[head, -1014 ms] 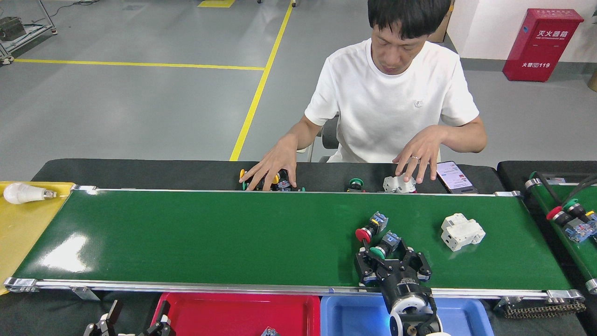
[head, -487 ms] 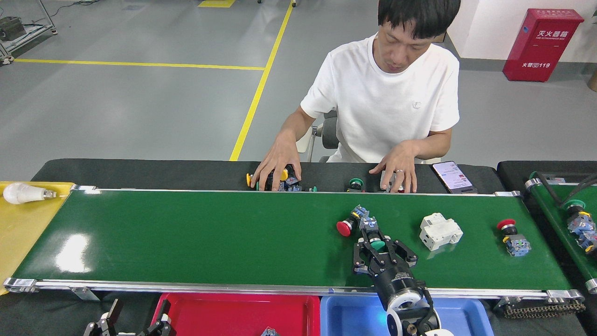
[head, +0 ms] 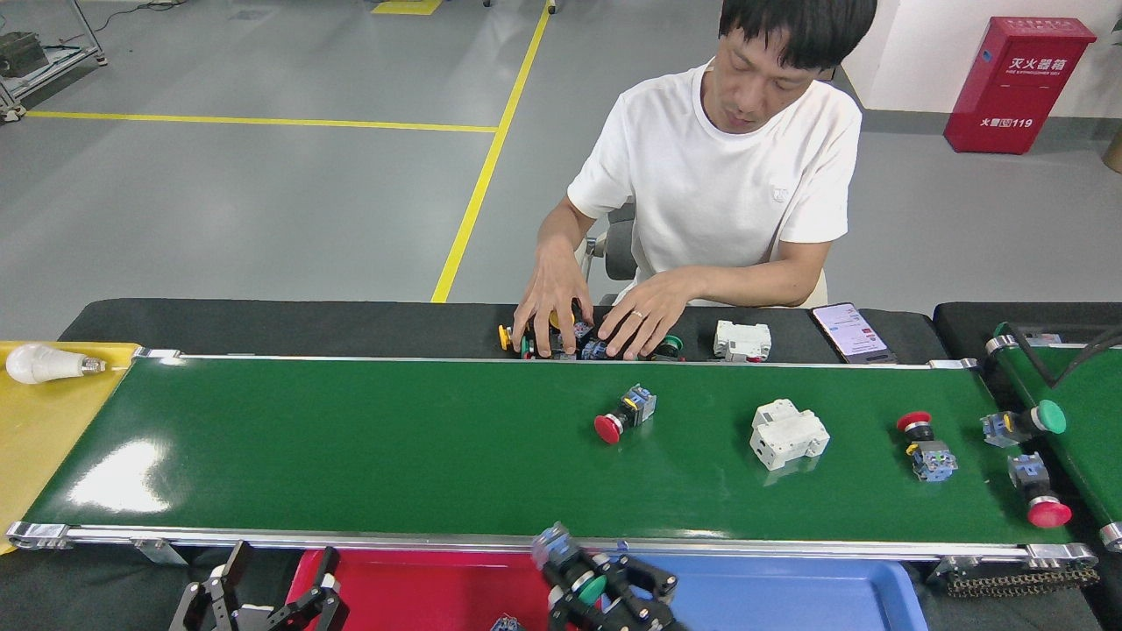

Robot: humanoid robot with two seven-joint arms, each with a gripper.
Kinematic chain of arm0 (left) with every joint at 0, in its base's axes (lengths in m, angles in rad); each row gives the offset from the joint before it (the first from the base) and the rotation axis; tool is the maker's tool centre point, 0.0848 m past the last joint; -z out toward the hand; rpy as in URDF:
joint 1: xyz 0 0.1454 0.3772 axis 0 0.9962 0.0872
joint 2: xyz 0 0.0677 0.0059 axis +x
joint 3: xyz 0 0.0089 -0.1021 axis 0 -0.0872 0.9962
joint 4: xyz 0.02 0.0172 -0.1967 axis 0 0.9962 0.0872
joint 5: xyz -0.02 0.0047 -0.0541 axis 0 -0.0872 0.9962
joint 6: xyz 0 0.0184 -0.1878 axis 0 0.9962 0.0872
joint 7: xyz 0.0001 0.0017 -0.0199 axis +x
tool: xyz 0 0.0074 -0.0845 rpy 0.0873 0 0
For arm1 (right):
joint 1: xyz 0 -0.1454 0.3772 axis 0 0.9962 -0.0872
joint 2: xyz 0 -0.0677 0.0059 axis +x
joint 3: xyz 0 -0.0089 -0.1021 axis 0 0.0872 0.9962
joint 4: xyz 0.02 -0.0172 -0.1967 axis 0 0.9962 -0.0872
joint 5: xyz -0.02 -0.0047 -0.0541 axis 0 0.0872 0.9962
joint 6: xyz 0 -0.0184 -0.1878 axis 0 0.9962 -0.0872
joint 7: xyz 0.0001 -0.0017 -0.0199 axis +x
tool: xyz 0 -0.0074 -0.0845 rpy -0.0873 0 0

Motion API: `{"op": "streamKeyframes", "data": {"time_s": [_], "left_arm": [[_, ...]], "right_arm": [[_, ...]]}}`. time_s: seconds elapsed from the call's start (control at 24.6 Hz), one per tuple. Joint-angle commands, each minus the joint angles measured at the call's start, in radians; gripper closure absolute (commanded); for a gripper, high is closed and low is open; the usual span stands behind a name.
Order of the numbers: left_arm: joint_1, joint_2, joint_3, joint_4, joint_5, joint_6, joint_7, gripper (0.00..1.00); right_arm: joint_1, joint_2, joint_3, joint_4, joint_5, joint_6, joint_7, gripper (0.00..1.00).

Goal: Pick switch part from conveyor to tray

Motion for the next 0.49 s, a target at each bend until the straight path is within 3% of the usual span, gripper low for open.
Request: {"op": "streamKeyframes", "data": {"time_s": [0.0, 0.2, 0.45], "left_arm": [[-0.04, 0.027, -0.033, -0.013, -0.002, -0.017, -0.006, 0.0], [-0.164, 0.085, -0.142, 0.039, -0.002, -0.049, -0.027, 0.0], [-0.333, 0.099, -0.223, 0.25, -0.068, -0.054, -0.026, 0.0]], "right_arm": [[-0.007, -0.001, 0.002, -0.007, -0.007, -0.13, 0.0, 0.0], [-0.027, 0.006, -0.021, -0.003, -0.009, -0.171, 0.0, 0.0], [-0.079, 0.081, -0.313, -0.024, -0.009, -0.024, -0.004, 0.01]]}}
